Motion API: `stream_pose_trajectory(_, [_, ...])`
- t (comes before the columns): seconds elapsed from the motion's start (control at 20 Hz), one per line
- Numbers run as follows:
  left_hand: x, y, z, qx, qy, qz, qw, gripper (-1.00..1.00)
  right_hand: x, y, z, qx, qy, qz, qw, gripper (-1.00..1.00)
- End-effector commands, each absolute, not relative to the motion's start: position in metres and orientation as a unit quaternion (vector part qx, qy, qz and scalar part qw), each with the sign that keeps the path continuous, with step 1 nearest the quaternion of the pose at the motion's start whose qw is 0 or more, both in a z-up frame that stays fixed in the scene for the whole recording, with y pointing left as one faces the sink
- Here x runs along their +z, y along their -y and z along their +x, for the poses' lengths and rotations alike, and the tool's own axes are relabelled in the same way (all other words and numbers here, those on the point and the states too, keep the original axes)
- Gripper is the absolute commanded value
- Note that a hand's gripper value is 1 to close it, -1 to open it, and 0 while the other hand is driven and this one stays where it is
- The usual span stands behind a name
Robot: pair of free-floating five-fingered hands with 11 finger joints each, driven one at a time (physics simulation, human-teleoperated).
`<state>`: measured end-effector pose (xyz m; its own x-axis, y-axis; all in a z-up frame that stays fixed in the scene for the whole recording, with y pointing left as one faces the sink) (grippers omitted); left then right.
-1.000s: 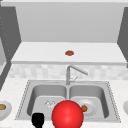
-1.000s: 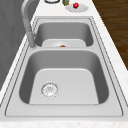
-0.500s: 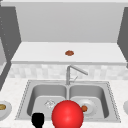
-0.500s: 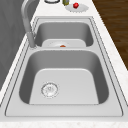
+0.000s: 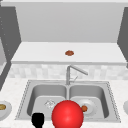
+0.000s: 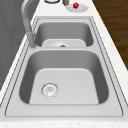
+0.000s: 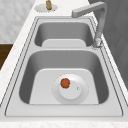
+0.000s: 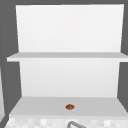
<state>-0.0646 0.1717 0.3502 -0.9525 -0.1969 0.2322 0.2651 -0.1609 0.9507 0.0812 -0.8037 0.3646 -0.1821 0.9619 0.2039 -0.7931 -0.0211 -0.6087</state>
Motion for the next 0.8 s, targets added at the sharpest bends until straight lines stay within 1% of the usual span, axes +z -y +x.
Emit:
stream_pose_trajectory(0.0, [0.350,-0.172,-0.065,-0.761,0.630,-0.027,0.152,0.00,0.351,0.791,0.054,0.675,0.352,-0.124,0.637,-1.00])
stream_pose_trajectory(0.35, [0.350,-0.172,-0.065,-0.761,0.630,-0.027,0.152,0.00,0.334,0.758,0.035,0.666,0.360,-0.112,0.643,-1.00])
stream_pose_trajectory(0.75, [0.350,-0.172,-0.065,-0.761,0.630,-0.027,0.152,0.00,0.349,0.738,0.031,0.650,0.371,-0.124,0.652,-1.00])
